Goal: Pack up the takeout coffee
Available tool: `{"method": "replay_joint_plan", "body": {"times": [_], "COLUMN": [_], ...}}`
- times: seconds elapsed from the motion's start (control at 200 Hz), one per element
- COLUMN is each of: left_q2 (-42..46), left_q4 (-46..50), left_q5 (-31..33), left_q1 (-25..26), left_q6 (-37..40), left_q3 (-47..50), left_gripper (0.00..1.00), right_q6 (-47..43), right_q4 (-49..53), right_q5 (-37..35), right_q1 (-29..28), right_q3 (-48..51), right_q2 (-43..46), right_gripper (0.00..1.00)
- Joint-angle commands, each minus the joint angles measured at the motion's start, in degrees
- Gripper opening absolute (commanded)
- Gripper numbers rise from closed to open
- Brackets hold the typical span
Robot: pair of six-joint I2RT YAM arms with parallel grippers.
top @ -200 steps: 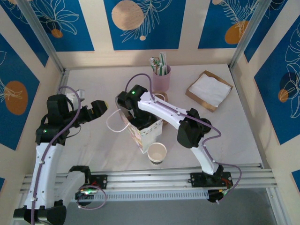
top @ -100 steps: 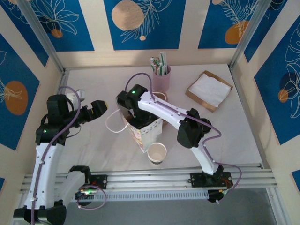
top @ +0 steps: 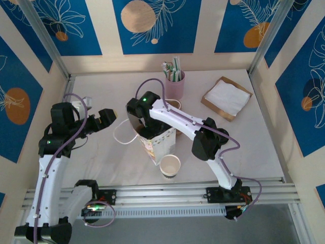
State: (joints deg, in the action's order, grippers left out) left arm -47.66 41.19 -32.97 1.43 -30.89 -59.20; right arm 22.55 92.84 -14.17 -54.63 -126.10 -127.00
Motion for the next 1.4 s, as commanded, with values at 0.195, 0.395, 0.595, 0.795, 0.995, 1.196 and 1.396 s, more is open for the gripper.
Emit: {"method": "replay_joint_plan", "body": {"times": [0.195, 0.395, 0.595, 0.795, 0.995, 1.196, 1.396], "left_q2": [0.64, 0.45, 0.39, 0.39, 0.44, 0.46, 0.46], "left_q4": [1.00, 0.87, 1.07, 0.99, 1.00, 0.78, 0.89], "left_q5": [-1.09, -1.11, -1.09, -1.04, -0.97, -1.00, -1.04], "left_q1": [0.50, 0.50, 0.50, 0.48, 0.49, 0.50, 0.50], "left_q6": [0.82, 0.85, 0.82, 0.82, 0.75, 0.70, 0.70], "left_q3": [-1.93, -2.15, -2.14, -2.10, -2.06, -1.74, -1.74], "left_gripper": [1.00, 1.00, 1.00, 1.00, 1.00, 1.00, 1.00], "right_q6": [0.71, 0.75, 0.79, 0.68, 0.92, 1.10, 1.28], "right_q4": [7.99, 8.19, 8.33, 8.35, 8.41, 8.60, 8.76], "right_q5": [-0.77, -0.94, -0.95, -1.05, -1.29, -1.43, -1.73], "right_q1": [-0.37, -0.48, -0.48, -0.54, -0.56, -0.56, -0.65], "right_q3": [-2.38, -2.74, -3.41, -3.36, -3.53, -3.71, -3.97], "right_q2": [0.14, 0.35, 0.43, 0.52, 0.84, 1.13, 1.39], "right_gripper": [0.96, 0.99, 1.00, 0.99, 0.99, 0.99, 0.99]}}
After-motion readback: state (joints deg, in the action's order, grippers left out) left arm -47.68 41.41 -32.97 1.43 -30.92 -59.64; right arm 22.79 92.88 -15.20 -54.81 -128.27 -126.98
